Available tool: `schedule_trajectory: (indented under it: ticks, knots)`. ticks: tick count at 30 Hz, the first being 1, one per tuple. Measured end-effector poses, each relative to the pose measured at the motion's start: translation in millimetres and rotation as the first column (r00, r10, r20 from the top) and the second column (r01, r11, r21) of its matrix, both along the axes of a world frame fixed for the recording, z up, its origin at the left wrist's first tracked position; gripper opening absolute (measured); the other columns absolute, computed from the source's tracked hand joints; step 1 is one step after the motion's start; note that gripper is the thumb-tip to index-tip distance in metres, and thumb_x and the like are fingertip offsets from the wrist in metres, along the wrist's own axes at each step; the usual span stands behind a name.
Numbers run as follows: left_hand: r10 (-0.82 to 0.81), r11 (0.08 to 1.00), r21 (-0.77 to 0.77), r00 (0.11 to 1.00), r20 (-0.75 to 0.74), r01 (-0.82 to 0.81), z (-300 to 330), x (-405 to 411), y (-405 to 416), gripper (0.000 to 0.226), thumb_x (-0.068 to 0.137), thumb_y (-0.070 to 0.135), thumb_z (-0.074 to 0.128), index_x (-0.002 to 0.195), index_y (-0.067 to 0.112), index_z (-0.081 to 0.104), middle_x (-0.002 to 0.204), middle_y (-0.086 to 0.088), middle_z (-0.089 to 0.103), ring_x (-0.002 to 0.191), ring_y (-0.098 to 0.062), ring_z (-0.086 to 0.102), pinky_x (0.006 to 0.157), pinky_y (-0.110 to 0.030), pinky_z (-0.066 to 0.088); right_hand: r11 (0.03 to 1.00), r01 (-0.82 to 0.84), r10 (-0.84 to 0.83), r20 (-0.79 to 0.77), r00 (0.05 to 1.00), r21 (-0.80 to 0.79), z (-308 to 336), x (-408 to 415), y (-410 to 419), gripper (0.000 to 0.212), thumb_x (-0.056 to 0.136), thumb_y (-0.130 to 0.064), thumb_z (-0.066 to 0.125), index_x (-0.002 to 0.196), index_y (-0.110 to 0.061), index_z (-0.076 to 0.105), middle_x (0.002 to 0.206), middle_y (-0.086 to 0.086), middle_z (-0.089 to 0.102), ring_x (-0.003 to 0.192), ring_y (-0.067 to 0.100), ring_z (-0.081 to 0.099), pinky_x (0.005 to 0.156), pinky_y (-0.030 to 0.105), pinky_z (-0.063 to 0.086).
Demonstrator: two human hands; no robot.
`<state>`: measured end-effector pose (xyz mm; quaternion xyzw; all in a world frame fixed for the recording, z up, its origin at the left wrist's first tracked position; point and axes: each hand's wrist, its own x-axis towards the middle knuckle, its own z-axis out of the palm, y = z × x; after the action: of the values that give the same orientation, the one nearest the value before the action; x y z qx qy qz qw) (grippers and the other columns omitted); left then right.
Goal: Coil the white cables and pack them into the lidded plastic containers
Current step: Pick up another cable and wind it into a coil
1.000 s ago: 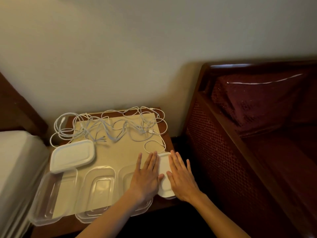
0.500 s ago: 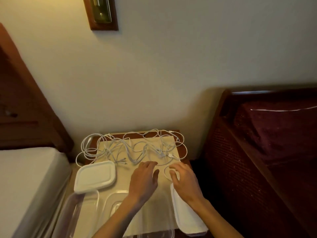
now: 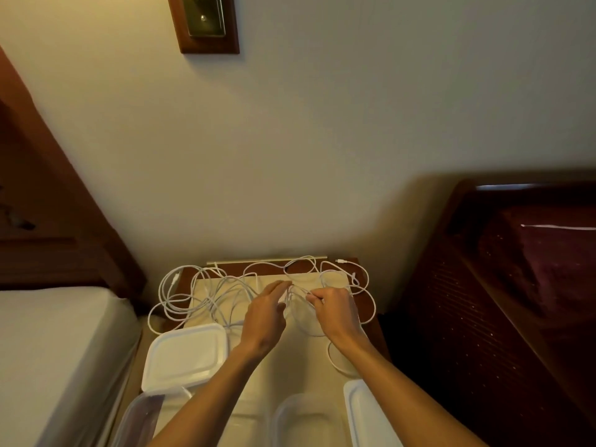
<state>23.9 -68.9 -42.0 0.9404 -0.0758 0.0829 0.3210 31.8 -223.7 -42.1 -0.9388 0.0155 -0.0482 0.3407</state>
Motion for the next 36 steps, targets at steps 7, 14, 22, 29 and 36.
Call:
schedule_trajectory:
  ticks: [7, 14, 22, 29, 36]
  knots:
    - [-0.057, 0.980, -0.172, 0.973, 0.226, 0.097, 26.5, 8.9, 2.2, 0.023, 0.092, 0.003, 0.060, 0.108, 0.015, 0.071, 0.101, -0.002, 0.071, 0.082, -0.008, 0.065, 0.074, -0.026, 0.058, 0.988, -0.109, 0.081, 0.224, 0.971, 0.113, 28.0, -8.6, -12.5, 0.017, 0.092, -0.025, 0.065, 0.101, -0.017, 0.077, 0.096, -0.003, 0.074, 0.088, 0.007, 0.064, 0.079, 0.029, 0.056]
    - [-0.125, 0.963, -0.143, 0.852, 0.509, 0.227, 137.2, 22.9, 13.6, 0.016, 0.095, 0.005, 0.055, 0.096, 0.010, 0.070, 0.090, 0.001, 0.066, 0.063, -0.006, 0.057, 0.060, -0.024, 0.049, 0.972, -0.201, 0.172, 0.220, 0.960, 0.118, 82.5, 16.0, -24.7, 0.011, 0.091, -0.021, 0.067, 0.087, -0.014, 0.073, 0.083, -0.005, 0.069, 0.073, 0.007, 0.061, 0.070, 0.033, 0.053]
    - [-0.080, 0.958, -0.137, 0.699, 0.711, 0.250, 265.4, 5.0, 45.9, 0.015, 0.093, -0.001, 0.058, 0.098, 0.005, 0.070, 0.093, -0.004, 0.069, 0.068, -0.014, 0.068, 0.060, -0.024, 0.057, 0.986, -0.163, 0.143, 0.284, 0.948, 0.047, 175.5, 25.3, -28.9, 0.015, 0.092, -0.024, 0.066, 0.089, -0.014, 0.076, 0.088, -0.001, 0.073, 0.084, 0.011, 0.065, 0.079, 0.028, 0.054]
    - [0.065, 0.972, -0.213, 0.758, 0.649, 0.099, 284.2, 0.7, 90.4, 0.022, 0.090, -0.008, 0.056, 0.097, 0.008, 0.069, 0.083, -0.007, 0.070, 0.070, -0.017, 0.070, 0.067, -0.030, 0.059, 0.901, -0.200, 0.211, 0.015, 0.977, 0.385, 264.3, -10.2, -50.9, 0.041, 0.096, -0.043, 0.054, 0.071, -0.014, 0.068, 0.071, 0.004, 0.071, 0.071, 0.021, 0.064, 0.079, 0.038, 0.052]
    - [-0.274, 0.962, 0.117, 0.859, 0.433, 0.248, 239.0, -18.3, 93.5, 0.011, 0.089, 0.014, 0.066, 0.094, 0.024, 0.067, 0.090, 0.008, 0.067, 0.080, -0.006, 0.066, 0.072, -0.028, 0.057, 0.504, -0.171, 0.380, -0.040, 0.924, 0.846, 339.1, -44.9, -40.6, 0.031, 0.094, -0.031, 0.036, 0.065, -0.020, 0.038, 0.060, -0.002, 0.019, 0.056, 0.013, 0.011, 0.042, 0.023, 0.019]
